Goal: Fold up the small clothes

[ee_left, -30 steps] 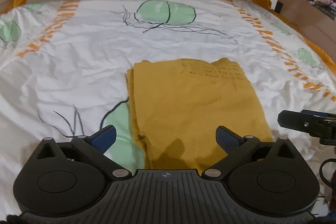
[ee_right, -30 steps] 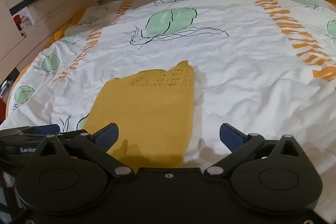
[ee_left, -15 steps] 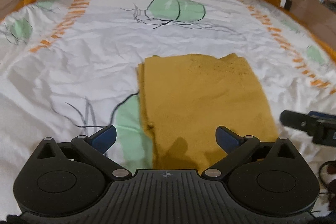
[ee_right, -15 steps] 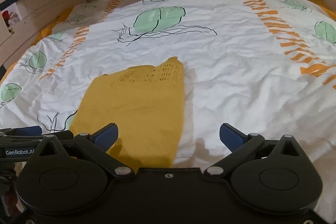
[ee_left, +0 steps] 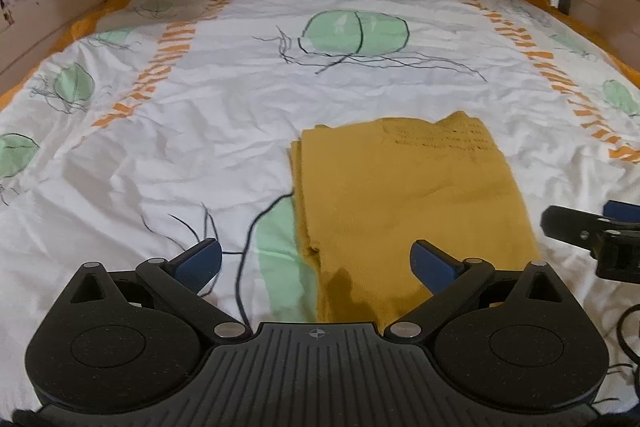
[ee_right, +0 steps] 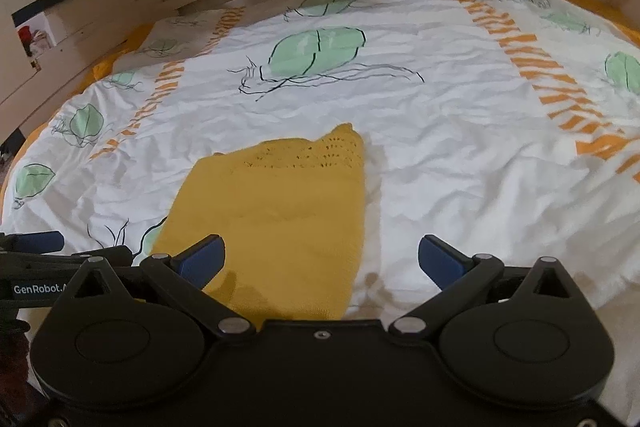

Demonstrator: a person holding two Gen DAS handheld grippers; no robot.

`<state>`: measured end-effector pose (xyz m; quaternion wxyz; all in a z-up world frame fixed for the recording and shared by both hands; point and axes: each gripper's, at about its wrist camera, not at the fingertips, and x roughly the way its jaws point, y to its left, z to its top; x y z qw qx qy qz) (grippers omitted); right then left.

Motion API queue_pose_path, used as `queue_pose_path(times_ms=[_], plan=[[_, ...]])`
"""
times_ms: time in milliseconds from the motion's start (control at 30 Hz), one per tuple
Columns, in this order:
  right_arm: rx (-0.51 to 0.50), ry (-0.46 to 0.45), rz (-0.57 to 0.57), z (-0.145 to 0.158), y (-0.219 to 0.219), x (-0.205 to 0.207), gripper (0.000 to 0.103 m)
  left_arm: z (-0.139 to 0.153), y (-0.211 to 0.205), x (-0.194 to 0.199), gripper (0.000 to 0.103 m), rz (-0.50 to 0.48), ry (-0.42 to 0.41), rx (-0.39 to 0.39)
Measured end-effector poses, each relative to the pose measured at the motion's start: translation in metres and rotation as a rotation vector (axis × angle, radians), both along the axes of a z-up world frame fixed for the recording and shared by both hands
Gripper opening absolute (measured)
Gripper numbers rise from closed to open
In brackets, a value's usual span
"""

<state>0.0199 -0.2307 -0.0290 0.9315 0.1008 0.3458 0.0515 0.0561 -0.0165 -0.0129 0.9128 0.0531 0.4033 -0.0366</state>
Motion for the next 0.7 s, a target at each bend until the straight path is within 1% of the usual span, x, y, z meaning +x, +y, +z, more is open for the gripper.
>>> queue_pose_path(times_ms=[67,200,267,400,700], plan=[[-0.020,-0.002,-0.002,0.002,0.003,0.001,0.102,-0.001,0.001,0.002,0.102,-0.001,0.017,-0.009],[-0.085,-0.014,-0.009,0.006,0.011,0.000,0.102,-0.004,0.000,0.003,0.102,-0.001,0.029,-0.007],[-0.102,-0.013,-0.008,0.006,0.014,0.000,0.102,-0.005,-0.001,0.003,0.101,-0.002,0.034,-0.009],[-0.082,0.001,0.003,0.003,0.014,0.003,0.102,-0.008,-0.001,0.003,0.101,-0.002,0.049,-0.008],[-0.074,0.032,-0.003,-0.005,0.014,0.006,0.102,-0.017,-0.002,0.005,0.101,0.002,0.072,0.000]])
